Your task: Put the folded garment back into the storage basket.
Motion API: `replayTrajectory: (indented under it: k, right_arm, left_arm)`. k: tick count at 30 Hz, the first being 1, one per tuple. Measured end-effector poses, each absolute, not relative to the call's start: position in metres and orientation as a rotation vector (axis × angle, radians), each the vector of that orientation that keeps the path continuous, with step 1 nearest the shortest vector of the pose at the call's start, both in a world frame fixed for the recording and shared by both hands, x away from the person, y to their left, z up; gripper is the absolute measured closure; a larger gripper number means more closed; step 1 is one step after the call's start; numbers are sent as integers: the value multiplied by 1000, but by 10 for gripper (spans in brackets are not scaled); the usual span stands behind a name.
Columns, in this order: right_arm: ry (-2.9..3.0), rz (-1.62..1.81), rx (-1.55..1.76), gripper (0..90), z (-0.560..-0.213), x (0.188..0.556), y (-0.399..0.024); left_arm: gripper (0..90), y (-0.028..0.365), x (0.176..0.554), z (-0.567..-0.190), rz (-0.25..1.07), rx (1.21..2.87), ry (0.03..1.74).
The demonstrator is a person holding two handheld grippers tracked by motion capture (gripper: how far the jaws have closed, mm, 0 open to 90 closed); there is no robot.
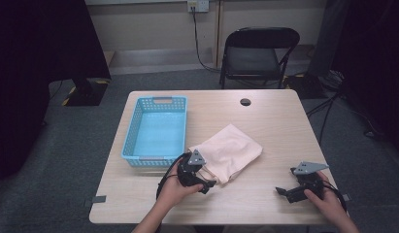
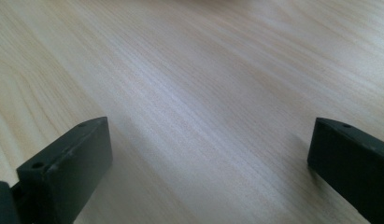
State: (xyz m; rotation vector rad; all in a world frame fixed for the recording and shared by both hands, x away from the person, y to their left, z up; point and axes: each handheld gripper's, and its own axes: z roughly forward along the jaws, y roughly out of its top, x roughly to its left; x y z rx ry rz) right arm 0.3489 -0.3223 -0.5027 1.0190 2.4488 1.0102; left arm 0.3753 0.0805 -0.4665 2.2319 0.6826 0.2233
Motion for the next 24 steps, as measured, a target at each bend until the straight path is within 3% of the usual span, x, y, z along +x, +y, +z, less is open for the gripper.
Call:
replayTrajectory:
  k: [24]
  right_arm:
    - [2449,1010,1019,0,-503,349,-322]
  left_arm:
    - [52,50,390,-456,207,2214,665]
